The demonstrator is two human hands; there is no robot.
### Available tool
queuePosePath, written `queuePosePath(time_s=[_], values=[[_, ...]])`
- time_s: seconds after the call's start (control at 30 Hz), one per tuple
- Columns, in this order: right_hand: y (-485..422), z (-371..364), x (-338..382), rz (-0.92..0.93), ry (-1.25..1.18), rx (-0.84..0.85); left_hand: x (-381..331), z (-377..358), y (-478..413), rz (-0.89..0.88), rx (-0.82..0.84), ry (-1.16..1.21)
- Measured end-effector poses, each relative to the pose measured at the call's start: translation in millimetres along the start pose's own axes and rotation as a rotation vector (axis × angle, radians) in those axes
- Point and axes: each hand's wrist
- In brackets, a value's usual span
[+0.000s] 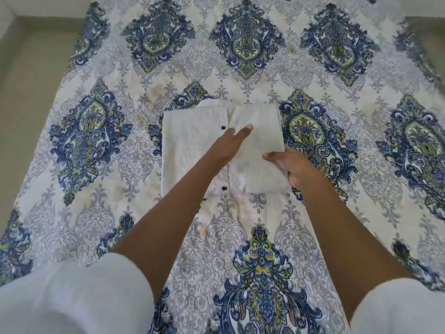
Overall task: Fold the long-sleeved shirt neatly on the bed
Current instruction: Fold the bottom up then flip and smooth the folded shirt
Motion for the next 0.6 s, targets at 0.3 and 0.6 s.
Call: queuePosePath(time_s=[0.3, 0.6], values=[[9.2, -32.2, 24.2, 0.089, 0.297, -0.096, -29.4, -19.0, -14.5, 0.204, 0.124, 0.176], [14.2, -16.5, 23.2, 0.040, 0.091, -0.030, 31.1, 14.5, 1.6, -0.098, -0.159, 0.445]])
Point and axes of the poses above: each hand's wrist, its own y-axis away from the middle knuckle, its own z-axis out of the back of the hand, x = y × z, and after that the axes turned 4 degrees about z, right-handed
